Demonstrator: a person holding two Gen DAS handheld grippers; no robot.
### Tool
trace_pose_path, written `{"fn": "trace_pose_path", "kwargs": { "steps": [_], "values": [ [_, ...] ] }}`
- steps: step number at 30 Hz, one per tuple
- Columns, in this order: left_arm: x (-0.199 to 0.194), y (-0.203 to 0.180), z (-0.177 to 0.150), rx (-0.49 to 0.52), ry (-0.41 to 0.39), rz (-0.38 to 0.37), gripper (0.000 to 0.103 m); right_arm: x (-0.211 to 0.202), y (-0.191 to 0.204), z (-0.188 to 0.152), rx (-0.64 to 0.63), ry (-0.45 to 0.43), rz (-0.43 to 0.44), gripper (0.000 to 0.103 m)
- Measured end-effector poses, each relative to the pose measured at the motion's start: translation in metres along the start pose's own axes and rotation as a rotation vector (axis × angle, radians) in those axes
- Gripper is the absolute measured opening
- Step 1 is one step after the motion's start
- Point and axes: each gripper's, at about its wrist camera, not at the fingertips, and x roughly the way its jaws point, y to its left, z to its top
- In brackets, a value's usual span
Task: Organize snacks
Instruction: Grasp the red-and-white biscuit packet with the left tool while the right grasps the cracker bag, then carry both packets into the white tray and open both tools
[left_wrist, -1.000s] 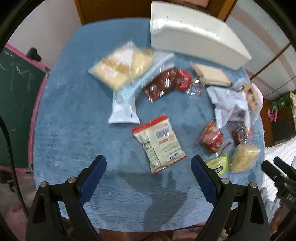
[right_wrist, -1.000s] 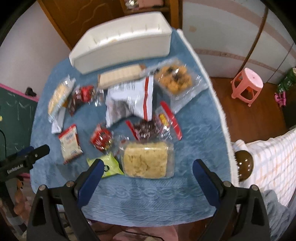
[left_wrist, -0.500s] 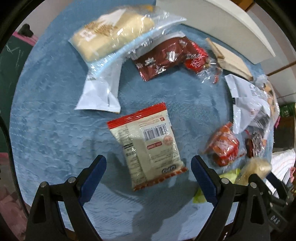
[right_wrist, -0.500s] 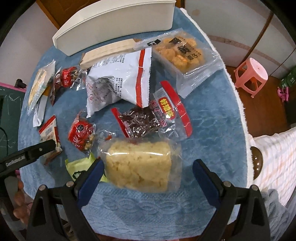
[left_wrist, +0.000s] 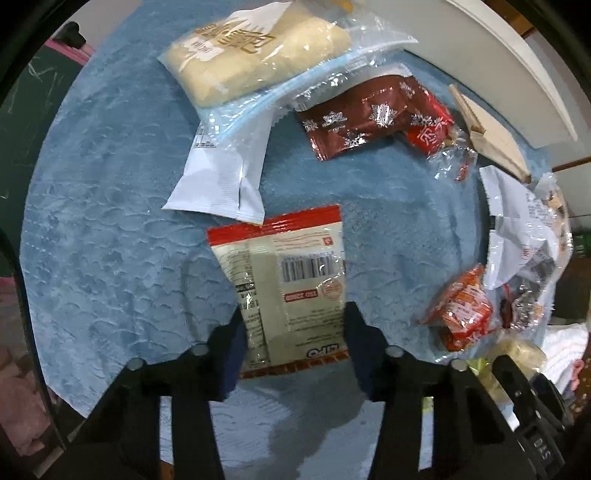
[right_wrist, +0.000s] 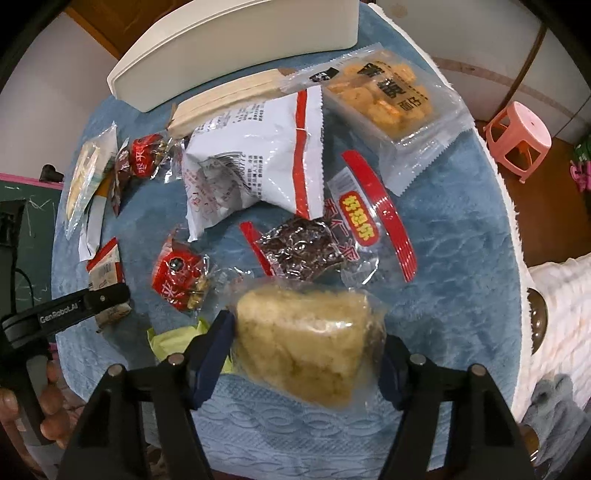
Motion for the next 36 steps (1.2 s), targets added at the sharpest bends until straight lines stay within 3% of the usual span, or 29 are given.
{"fn": "trace_pose_path", "kwargs": {
  "steps": [7,18,28,36],
  "values": [
    [-0.02,0.023,-0.006,-0.012,-0.007,-0.042,0.044,-0.015,0.012,0.0,-0.02,-0.019,0.013,0.062],
    [-0.094,-0.002,-0.019,0.13,-0.174,-0.082,0.044,-0.068,0.029,-0.005,-0.064,-0.118,0.078,0.06],
    [-0.195,-0.036,-0.023,0.277,-0.382,-0.114,0.044,-0.152,0.05,0.015,-0.14,-0.318,0.116,0.06],
    [-0.278,-0.073,0.009,0.356,-0.564,-0.124,0.045,-0.225,0.065,0.068,-0.223,-0.492,0.082,0.06]
  ]
}}
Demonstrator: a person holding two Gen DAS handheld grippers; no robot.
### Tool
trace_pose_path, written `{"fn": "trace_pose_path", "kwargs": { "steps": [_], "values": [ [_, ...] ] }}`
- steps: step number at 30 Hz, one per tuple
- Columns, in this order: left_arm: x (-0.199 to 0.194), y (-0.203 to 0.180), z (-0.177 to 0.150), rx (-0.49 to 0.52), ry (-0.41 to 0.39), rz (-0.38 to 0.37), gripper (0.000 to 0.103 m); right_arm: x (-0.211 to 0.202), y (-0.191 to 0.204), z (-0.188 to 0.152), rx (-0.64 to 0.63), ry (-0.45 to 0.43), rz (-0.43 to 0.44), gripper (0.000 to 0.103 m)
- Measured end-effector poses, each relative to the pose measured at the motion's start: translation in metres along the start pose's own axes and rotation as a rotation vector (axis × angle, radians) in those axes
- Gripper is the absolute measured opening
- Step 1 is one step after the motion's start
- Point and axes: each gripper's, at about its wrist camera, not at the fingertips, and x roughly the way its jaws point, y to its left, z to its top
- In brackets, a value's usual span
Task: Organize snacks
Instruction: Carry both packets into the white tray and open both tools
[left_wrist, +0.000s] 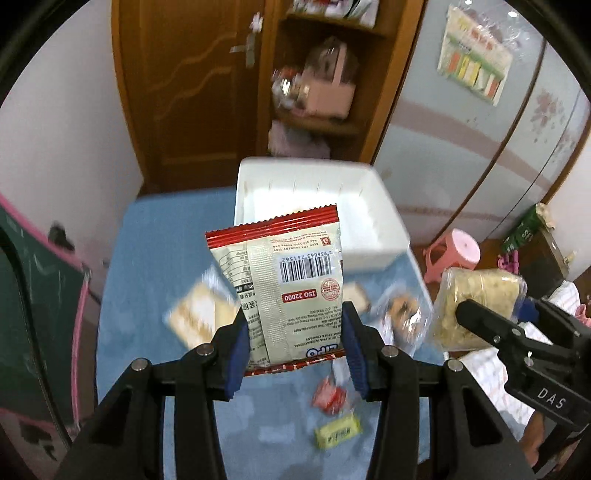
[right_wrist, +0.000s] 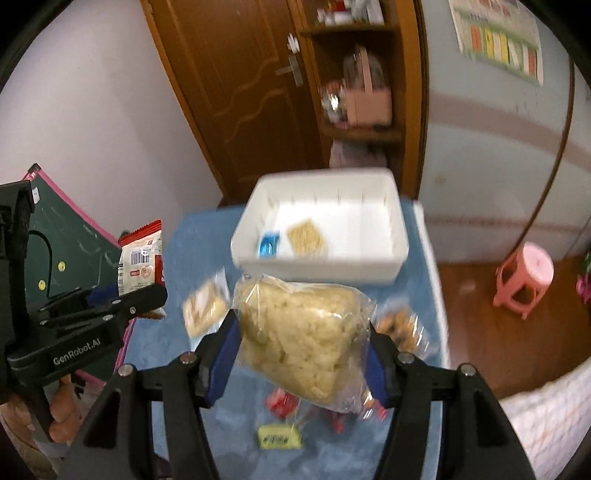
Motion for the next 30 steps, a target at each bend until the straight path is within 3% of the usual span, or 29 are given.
{"fn": "trace_pose_path", "kwargs": {
  "steps": [6,12,16,21,24,26,28,30],
  "values": [
    [-0.002,-0.016,0.071,0.034,-0.09,0.006,0.045,-0.008,-0.006,0.073,-0.021,-0.1,-0.074,0.06],
    [0.038,-0.027,0.131,0.05,-0.119,0.051,0.045,0.018,-0.022,0.135,-0.019,-0.169,-0.127,0.06],
    [0.088,-0.024,0.153,0.035,-0.085,0.07,0.045,0.06,-0.035,0.161,0.004,-0.144,-0.12,0.06],
    [0.156,-0.021,0.154,0.04,-0.013,0.097,0.045,0.118,-0.045,0.165,-0.017,-0.083,-0.131,0.061],
    [0.193,-0.018,0.152,0.049,0.049,0.135,0.046,0.157,-0.052,0.16,-0.01,0.002,-0.138,0.063],
    [0.21,-0.015,0.149,0.052,0.086,0.154,0.055,0.179,-0.054,0.155,-0.002,0.063,-0.119,0.065],
    [0.218,-0.01,0.146,0.038,0.111,0.165,0.083,0.194,-0.056,0.15,0.009,0.118,-0.097,0.066],
    [0.221,-0.006,0.142,0.037,0.108,0.176,0.083,0.202,-0.059,0.142,0.036,0.147,-0.069,0.074]
  ]
}}
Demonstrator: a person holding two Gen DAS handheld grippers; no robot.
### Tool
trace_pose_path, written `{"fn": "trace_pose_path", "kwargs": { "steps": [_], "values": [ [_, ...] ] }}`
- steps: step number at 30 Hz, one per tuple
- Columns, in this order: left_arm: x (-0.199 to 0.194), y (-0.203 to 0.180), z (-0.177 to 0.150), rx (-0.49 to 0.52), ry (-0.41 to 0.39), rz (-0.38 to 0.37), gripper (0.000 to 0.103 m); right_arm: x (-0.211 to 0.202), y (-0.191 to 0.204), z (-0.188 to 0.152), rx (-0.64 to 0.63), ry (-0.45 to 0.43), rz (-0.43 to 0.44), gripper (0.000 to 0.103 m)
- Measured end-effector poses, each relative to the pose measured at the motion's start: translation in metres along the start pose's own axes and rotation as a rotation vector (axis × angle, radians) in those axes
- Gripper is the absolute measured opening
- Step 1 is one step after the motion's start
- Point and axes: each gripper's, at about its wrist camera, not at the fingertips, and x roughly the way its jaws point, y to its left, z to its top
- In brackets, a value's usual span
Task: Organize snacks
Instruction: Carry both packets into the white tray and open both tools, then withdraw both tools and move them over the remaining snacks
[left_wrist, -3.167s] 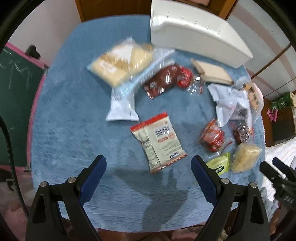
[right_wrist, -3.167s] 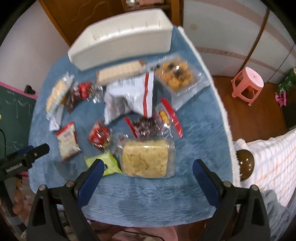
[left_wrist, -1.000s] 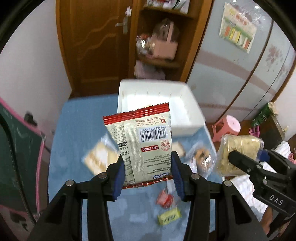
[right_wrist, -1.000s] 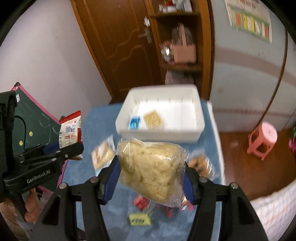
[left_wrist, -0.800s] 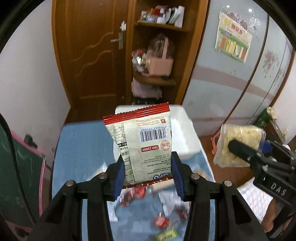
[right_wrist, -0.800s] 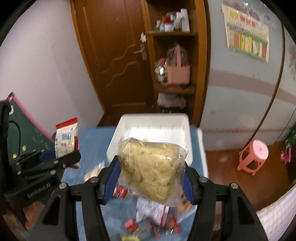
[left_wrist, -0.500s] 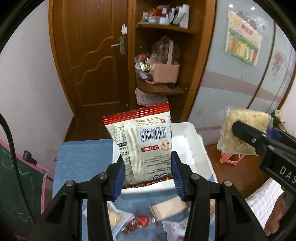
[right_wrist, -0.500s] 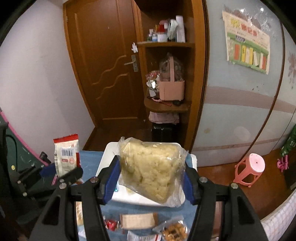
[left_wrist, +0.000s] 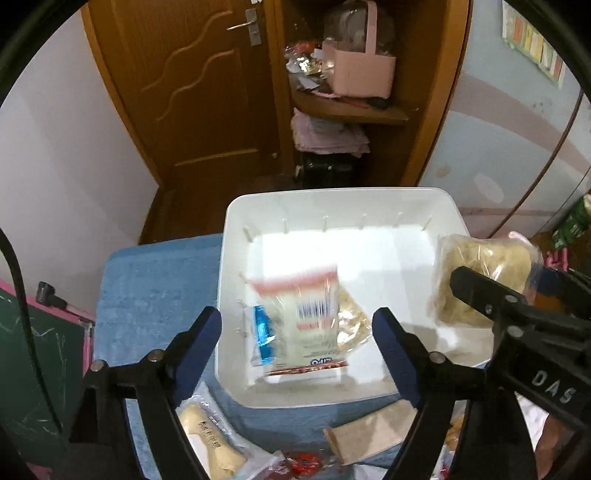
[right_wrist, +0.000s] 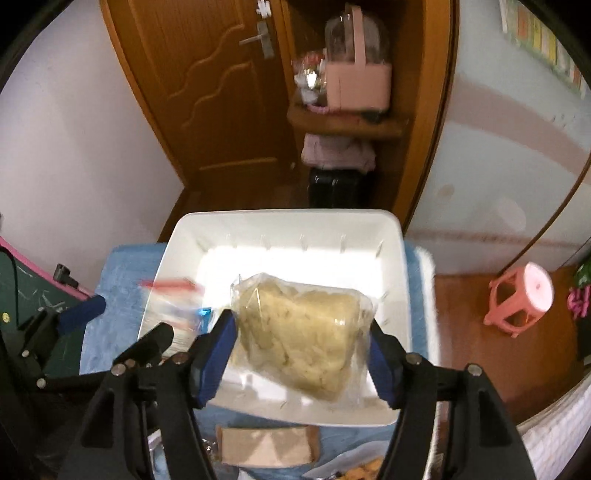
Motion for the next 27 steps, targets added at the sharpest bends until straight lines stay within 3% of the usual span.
{"fn": "trace_pose_path", "kwargs": {
  "steps": [2,3,13,27],
  "values": [
    [0.0,0.004,-0.006,0.002,0.0,0.006,0.083,0.002,-0.003,-0.005,0.016,0.008,0.008,0.09],
    [-0.001,0.005,-0.008,-0.002,0.003,0.006,0.083,0.0,-0.003,-0.007,0.014,-0.001,0.01,0.091],
    [-0.035,0.026,-0.028,-0.038,-0.017,-0.029,0.083,-0.035,0.008,-0.017,0.007,-0.09,0.025,0.091],
    [-0.131,0.036,-0.079,0.0,-0.133,-0.097,0.084,-0.121,0.027,-0.058,0.044,-0.243,0.01,0.091]
  ]
}}
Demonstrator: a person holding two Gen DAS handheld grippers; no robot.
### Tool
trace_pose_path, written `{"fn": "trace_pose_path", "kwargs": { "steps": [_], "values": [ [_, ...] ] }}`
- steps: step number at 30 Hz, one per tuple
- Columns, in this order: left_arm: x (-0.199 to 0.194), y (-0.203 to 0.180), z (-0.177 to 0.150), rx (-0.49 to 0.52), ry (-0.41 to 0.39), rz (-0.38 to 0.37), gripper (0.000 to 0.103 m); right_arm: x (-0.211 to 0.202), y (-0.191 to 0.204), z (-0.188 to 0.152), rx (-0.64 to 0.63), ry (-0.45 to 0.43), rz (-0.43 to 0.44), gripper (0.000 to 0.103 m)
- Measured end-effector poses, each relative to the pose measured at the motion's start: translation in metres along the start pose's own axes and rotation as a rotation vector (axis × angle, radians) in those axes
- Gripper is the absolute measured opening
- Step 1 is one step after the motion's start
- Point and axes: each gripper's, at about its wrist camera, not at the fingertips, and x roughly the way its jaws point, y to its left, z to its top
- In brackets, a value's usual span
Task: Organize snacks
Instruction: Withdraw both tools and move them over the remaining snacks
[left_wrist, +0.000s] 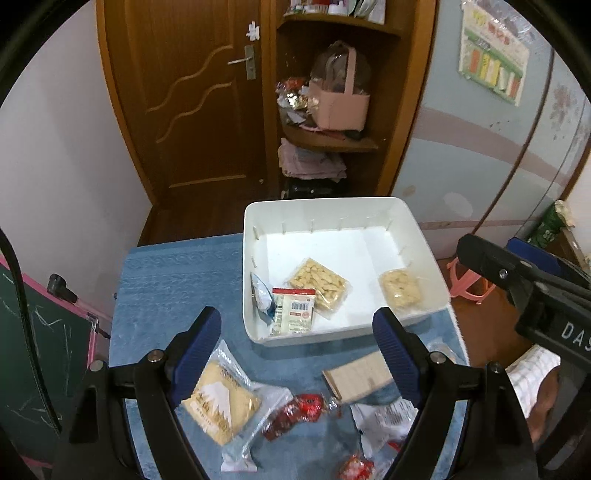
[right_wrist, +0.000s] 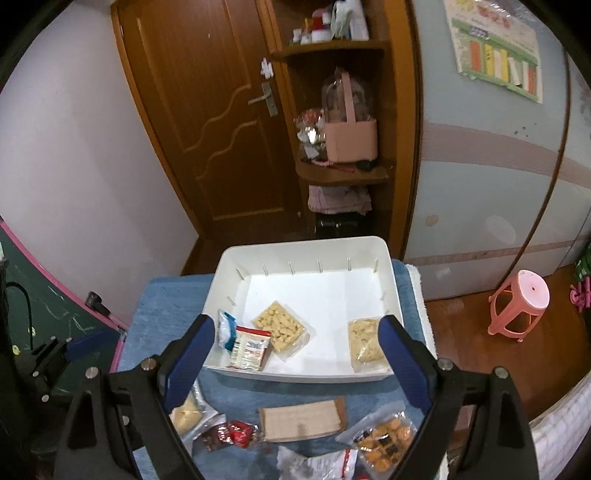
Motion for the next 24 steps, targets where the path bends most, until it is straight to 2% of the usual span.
{"fn": "trace_pose_path", "kwargs": {
  "steps": [5,17,24],
  "values": [
    [-0.037,0.0,-0.018,0.017,-0.035,-0.03,0.084,-0.044,0.004,-0.015,0.021,-0.081,0.009,0.091],
    [-0.105,-0.007,-0.067,0.063,-0.103,-0.121,0.086,-0.129,0.019,-0.056,-0.022,-0.135,-0.054,0.091],
    [-0.123,-0.015,-0.099,0.09,-0.114,-0.151,0.087,-0.157,0.014,-0.084,0.006,-0.135,-0.099,0.091]
  ]
}}
